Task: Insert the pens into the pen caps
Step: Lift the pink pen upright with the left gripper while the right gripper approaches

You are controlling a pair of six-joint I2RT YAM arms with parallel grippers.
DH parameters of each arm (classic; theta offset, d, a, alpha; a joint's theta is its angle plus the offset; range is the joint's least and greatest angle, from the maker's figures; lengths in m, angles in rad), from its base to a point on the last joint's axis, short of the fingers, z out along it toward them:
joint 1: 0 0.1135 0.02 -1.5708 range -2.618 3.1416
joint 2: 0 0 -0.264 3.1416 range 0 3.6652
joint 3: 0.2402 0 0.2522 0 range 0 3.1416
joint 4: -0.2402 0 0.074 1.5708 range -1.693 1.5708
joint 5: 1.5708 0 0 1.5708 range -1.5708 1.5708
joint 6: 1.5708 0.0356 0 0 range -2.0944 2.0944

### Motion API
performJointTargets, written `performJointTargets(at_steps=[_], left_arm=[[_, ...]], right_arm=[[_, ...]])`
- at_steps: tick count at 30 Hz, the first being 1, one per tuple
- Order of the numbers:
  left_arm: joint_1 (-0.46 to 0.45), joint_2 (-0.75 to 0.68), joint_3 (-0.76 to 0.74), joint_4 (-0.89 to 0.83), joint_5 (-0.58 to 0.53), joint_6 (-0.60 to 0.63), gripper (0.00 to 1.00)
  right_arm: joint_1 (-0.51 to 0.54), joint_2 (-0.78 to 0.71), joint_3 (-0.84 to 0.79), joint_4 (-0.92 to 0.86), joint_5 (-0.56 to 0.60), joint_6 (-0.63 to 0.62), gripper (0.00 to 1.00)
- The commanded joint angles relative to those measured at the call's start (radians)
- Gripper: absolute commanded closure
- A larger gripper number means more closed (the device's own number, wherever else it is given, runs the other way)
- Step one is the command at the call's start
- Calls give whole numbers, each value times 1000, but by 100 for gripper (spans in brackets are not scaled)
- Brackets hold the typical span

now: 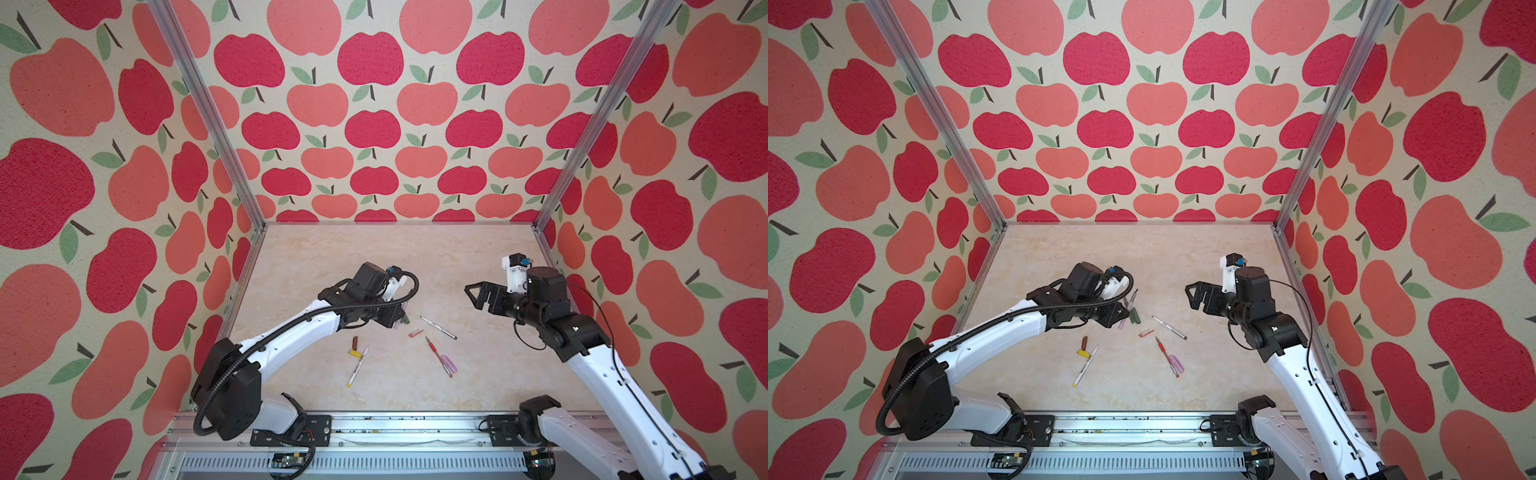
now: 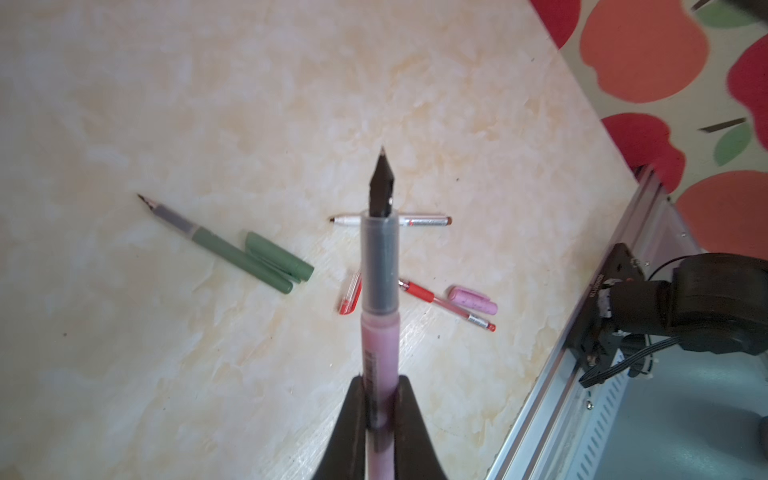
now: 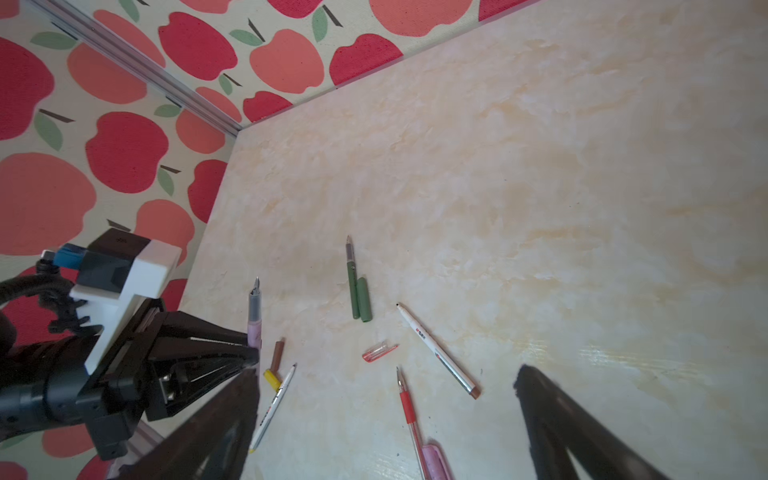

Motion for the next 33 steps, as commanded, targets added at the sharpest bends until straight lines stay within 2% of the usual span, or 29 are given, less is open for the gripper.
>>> performJointTargets(at_steps=[1,3,6,9,14,19,28,30,33], left_arm=[[52,-55,-28,266,229,-92,96],[83,-64,-36,373,297,-161,95],[101,-60,-40,457,357,-222,95],[100,-64,-49,473,370,-231,95],[97,-76,-68,475,378,-233,95],[91,-84,-76,472,391,-234,95],[69,-76,-85,477,398,-233,95],[67,-77,-85,484,400,-236,95],[63,-73,-82,488,401,-235,95]], right_arm=[[4,23,36,158,-253,75,3],[23,46,43,230,-336,106,6],[58,69,55,305,-378,134,14],[89,93,68,363,-389,157,18],[137,163,100,417,-367,165,21],[195,252,158,408,-333,124,25],[236,337,210,392,-307,87,39],[237,342,209,381,-298,80,47],[238,347,202,370,-290,71,50]])
